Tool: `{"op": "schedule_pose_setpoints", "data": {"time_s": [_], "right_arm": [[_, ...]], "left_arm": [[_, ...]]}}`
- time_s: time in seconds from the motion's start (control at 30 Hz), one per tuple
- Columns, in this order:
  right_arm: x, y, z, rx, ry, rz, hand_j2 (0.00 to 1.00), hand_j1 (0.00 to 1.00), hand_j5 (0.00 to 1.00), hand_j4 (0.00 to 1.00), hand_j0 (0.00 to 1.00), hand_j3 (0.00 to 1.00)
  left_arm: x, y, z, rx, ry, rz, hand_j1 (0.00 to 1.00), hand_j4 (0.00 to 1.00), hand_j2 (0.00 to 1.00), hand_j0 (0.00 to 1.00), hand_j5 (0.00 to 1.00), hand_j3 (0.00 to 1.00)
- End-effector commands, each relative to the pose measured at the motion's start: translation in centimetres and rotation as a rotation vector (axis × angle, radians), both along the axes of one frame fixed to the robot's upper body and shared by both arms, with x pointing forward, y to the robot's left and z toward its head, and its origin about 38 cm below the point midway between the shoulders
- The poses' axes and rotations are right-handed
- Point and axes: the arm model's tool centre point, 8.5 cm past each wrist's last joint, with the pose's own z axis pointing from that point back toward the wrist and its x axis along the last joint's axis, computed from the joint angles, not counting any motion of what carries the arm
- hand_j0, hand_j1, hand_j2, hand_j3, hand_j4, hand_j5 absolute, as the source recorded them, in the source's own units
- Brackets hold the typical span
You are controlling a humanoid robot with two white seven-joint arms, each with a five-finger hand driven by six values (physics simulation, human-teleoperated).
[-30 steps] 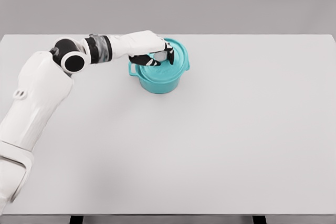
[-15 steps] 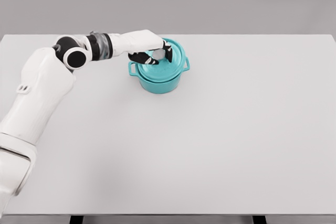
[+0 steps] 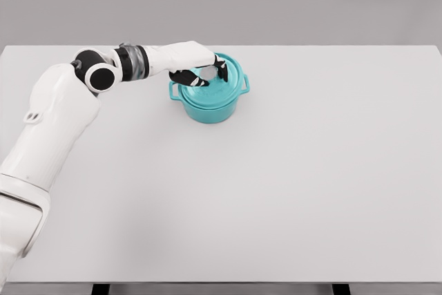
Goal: Cover the pot with left arm
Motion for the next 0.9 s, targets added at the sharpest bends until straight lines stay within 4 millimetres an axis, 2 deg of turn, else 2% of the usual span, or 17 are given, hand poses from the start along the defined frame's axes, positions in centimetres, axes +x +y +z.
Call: {"op": "schedule_pose_setpoints", "data": {"time_s": [0.0,0.37,0.87], "right_arm": [[-0.01,0.01,0.00,0.000,0.000,0.000,1.00,1.00,1.00,1.00,1.00,1.00],[-0.01,0.01,0.00,0.000,0.000,0.000,1.00,1.00,1.00,1.00,1.00,1.00],[-0.01,0.01,0.00,0.000,0.000,0.000,1.00,1.00,1.00,1.00,1.00,1.00]], "left_arm": [[-0.01,0.00,0.01,0.000,0.001,-0.001,0.63,0.63,0.63,0.63,0.63,0.63],[-0.03,-0.05,0.09,-0.001,-0.001,-0.003,0.66,0.66,0.66,0.66,0.66,0.66],[-0.02,0.03,0.17,-0.003,-0.003,-0.002,0.62,0.62,0.62,0.62,0.62,0.62]]}}
